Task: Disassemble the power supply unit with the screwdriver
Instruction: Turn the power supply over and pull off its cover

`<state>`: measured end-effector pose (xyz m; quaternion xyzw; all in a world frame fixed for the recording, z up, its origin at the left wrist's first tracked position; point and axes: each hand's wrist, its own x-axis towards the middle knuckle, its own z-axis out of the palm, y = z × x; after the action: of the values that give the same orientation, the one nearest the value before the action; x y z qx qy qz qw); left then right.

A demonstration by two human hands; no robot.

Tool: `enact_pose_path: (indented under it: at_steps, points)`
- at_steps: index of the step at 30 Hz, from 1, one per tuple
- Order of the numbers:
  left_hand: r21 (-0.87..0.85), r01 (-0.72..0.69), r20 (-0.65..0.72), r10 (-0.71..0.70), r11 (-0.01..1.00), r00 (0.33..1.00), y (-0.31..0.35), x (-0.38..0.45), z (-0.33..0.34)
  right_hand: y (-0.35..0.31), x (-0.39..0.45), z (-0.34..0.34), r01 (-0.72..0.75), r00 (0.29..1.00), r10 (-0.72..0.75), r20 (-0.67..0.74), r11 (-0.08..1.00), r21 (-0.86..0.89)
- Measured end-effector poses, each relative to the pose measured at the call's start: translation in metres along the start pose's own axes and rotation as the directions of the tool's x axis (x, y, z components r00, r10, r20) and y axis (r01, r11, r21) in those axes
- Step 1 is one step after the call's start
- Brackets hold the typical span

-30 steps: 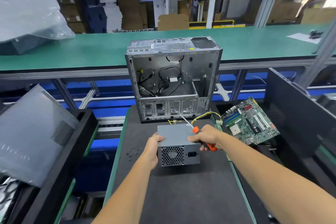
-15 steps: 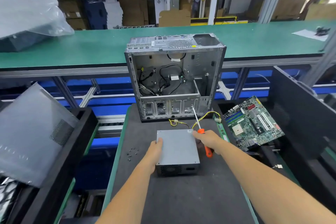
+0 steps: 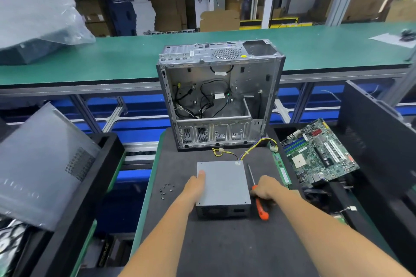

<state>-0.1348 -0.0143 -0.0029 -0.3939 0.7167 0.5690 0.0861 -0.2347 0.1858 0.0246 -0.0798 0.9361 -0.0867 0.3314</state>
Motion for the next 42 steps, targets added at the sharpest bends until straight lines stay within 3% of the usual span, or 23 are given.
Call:
enact_pose_path:
  at_steps: [2,4,6,8,11,15,21,28,32,33,35,36,38,40,42]
  points:
    - [-0.035,0.019,0.002,-0.019,0.999,1.000,0.000,0.000,-0.001,-0.006,0.003,-0.005,0.057,0.985,-0.044,-0.165,0.996,0.072]
    - [-0.160,0.062,0.049,-0.055,0.985,0.997,-0.003,0.002,-0.002,-0.017,0.004,-0.010,0.140,0.976,-0.075,-0.206,0.936,0.324]
    - [-0.269,0.098,0.109,-0.071,0.958,0.992,-0.006,0.003,-0.003,-0.031,0.001,-0.013,0.096,0.995,-0.069,-0.069,0.795,0.599]
    - [-0.281,0.109,0.119,-0.078,0.954,0.990,-0.007,0.003,-0.003,-0.040,-0.003,-0.010,-0.003,0.995,-0.072,0.076,0.709,0.705]
    - [-0.251,0.126,0.129,-0.096,0.960,0.987,-0.005,0.003,-0.003,-0.042,0.001,-0.001,-0.061,0.981,-0.105,0.163,0.630,0.774]
    - [-0.276,0.157,0.172,-0.112,0.948,0.979,-0.004,0.006,-0.003,-0.045,0.004,0.002,-0.027,0.981,-0.136,0.141,0.619,0.785]
    - [-0.297,0.162,0.089,-0.142,0.941,0.986,-0.003,0.007,0.003,-0.049,0.009,0.001,-0.007,0.993,-0.090,0.077,0.605,0.796]
    - [-0.311,0.194,0.040,-0.191,0.930,0.981,0.003,0.000,0.003,-0.046,0.016,-0.001,-0.055,0.981,-0.119,0.152,0.584,0.810]
    - [-0.318,0.176,0.053,-0.167,0.932,0.984,0.001,-0.001,0.000,-0.047,0.008,-0.012,-0.069,0.980,-0.079,0.183,0.727,0.683]
    - [-0.316,0.168,0.064,-0.156,0.934,0.986,0.000,-0.001,-0.002,-0.049,0.006,-0.018,-0.014,0.989,-0.069,0.128,0.829,0.559]
    - [-0.318,0.151,0.095,-0.128,0.936,0.987,0.000,0.000,-0.004,-0.059,0.004,-0.029,0.120,0.983,-0.097,-0.158,0.982,0.144]
    - [-0.320,0.147,0.108,-0.118,0.936,0.987,0.000,0.001,-0.004,-0.068,0.002,-0.034,0.160,0.941,-0.162,-0.297,0.987,-0.032]
    - [-0.317,0.146,0.118,-0.113,0.937,0.986,0.001,0.000,-0.005,-0.089,0.001,-0.039,0.256,0.862,-0.308,-0.402,0.950,-0.179]
    - [-0.307,0.144,0.121,-0.112,0.941,0.986,0.003,-0.001,-0.005,-0.107,0.005,-0.037,0.361,0.847,-0.427,-0.317,0.899,-0.248]
    - [-0.293,0.143,0.130,-0.109,0.945,0.986,0.003,-0.002,-0.007,-0.116,0.014,-0.031,0.374,0.882,-0.431,-0.193,0.887,-0.270]
